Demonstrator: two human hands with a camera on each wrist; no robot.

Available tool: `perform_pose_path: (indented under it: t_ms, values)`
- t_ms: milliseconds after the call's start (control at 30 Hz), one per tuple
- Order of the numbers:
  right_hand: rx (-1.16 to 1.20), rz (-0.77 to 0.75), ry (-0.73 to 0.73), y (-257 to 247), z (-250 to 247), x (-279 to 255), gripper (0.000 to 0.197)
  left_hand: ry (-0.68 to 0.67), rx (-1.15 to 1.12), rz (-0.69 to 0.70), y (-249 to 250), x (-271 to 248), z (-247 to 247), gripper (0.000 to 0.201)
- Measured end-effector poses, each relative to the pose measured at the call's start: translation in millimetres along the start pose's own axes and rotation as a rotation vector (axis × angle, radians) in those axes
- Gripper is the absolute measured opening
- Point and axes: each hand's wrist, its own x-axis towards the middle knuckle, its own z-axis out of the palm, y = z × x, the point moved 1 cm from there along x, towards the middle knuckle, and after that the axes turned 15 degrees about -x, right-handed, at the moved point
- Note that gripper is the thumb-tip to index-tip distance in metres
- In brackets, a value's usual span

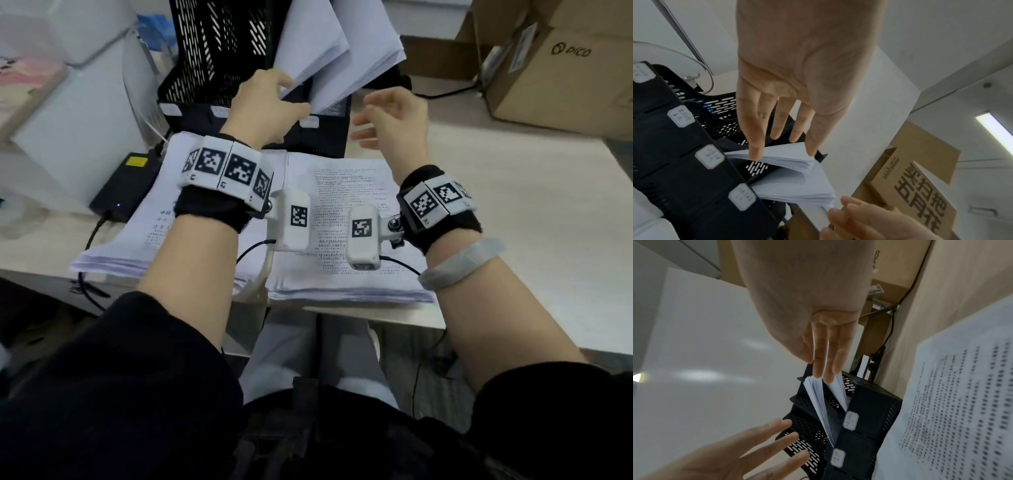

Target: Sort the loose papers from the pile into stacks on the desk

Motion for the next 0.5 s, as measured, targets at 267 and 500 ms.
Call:
perform_pose_path:
  t_ms: [267,500]
  values:
    - [-0.017,-0.059,-0.005,3.9,-33.7,-59.5,0.013,-0.207,-0.073,0.014,4.7,-82.9,27.5,0.038]
    - [-0.237,0.050,-0.053,43.1,-55.7,-92.1,0.011,-0.628,0.100,-0.052,-19.9,-133.4,61.1,0.056]
